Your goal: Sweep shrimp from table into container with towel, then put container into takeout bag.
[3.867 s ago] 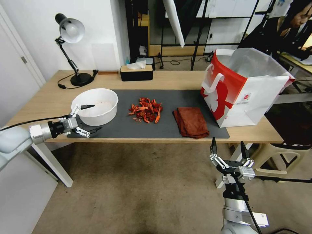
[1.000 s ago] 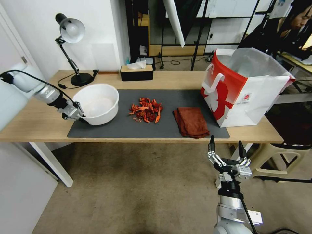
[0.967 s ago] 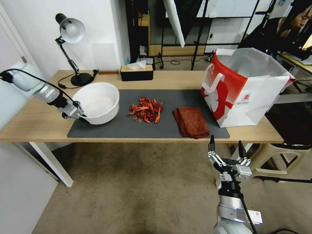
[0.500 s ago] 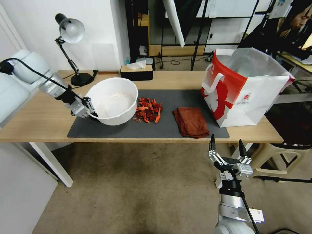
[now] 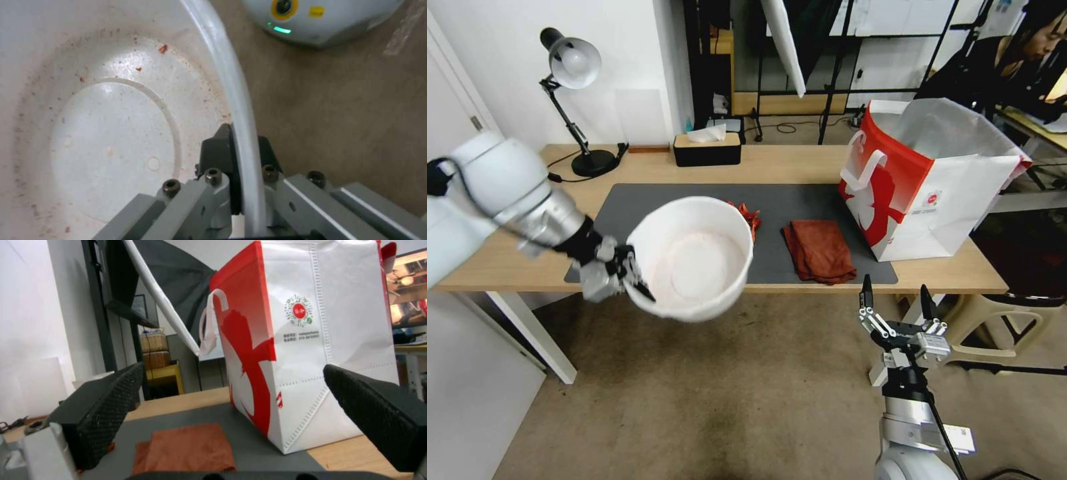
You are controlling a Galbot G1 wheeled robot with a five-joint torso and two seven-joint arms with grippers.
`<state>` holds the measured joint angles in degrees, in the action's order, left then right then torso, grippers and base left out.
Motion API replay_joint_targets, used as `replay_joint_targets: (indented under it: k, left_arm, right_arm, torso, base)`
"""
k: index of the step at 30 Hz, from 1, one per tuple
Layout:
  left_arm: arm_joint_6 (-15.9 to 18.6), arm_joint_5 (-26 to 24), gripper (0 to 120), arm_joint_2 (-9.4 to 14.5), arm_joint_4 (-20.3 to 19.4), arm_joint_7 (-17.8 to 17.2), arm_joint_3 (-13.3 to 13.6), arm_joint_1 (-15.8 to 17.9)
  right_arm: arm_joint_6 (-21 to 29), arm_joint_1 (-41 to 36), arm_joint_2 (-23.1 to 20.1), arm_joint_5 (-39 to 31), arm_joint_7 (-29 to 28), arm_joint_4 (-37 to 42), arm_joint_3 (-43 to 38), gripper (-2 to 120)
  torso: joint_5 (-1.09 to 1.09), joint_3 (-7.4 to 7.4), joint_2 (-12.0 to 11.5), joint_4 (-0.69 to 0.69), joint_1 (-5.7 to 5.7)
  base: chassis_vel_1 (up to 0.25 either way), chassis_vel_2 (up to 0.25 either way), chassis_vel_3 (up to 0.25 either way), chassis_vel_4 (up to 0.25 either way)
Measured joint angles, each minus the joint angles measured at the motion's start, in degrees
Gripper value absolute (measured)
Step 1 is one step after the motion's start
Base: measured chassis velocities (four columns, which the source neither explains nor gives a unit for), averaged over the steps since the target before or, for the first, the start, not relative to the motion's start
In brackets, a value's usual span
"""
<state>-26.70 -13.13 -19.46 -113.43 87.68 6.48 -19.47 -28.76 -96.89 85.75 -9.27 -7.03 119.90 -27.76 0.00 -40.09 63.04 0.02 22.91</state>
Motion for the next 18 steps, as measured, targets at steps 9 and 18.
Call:
replay_joint_targets:
  k: [9, 18]
  left_arm:
    - [-1.0, 2.4, 0, 2.1, -4.1, 0.0, -6.3, -11.3]
    - [-2.8, 8.5, 0, -1.6, -4.7, 0.0, -5.5, -14.1]
  right_arm:
    - [0.6, 1.0, 0.0, 0.0, 0.0, -0.5, 0.1, 100]
    - [2.0, 2.4, 0.2, -0.1, -0.2, -0.5, -0.4, 100]
  torso:
    - [0.00, 0.00, 0.0, -0.03, 0.00]
    - [0.02, -0.01, 0.0, -0.03, 0.01]
  base:
    - [0.000, 0.000, 0.000, 0.000]
    - [0.000, 0.000, 0.000, 0.000]
